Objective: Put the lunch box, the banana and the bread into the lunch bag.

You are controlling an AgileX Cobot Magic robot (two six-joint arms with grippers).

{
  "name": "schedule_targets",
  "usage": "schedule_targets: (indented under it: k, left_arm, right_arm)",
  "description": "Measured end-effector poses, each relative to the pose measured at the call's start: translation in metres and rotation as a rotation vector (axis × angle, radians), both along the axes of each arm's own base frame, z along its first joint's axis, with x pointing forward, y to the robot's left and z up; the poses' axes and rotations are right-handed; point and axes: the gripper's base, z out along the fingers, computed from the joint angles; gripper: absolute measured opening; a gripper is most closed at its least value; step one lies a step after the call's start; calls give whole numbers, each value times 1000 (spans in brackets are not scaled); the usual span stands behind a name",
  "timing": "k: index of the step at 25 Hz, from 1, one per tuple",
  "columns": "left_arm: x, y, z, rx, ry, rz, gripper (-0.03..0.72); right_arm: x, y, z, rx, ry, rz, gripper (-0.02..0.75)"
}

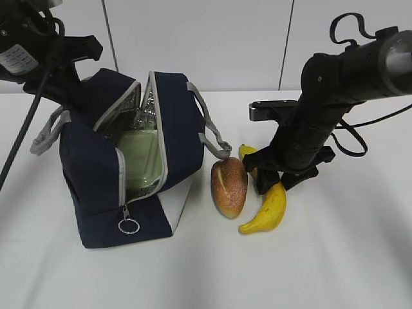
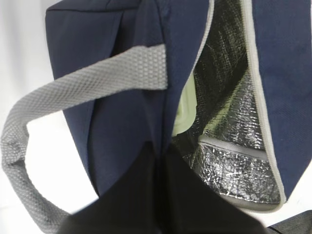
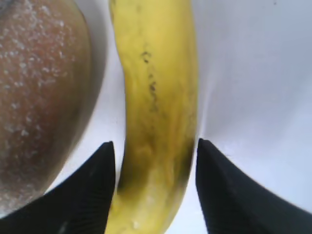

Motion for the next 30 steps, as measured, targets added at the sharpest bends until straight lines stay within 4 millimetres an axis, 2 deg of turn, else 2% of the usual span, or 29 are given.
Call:
schedule_targets:
  k: [3,12,18,21,25,27,30]
  left_arm:
    - [0,0,0,0,0,0,0]
    - [0,0,0,0,0,0,0]
    - [0,0,0,0,0,0,0]
    - [0,0,0,0,0,0,0]
    - [0,0,0,0,0,0,0]
    - [0,0,0,0,0,0,0]
    - [0,0,0,0,-1,0,0]
  right_arm:
    - [0,-1,0,-7,2,5,367]
    - [0,-1,-4,-17,31,8,310]
    - [5,-2,5,-69,89,34,305]
    - [13,-7,26,-160,96,28,303]
    - [25,-15,75,-239,15,-15,303]
    - [24,-13,105,-201,-33,-33,303]
    - [19,-1,142,-39,-79,-14,303]
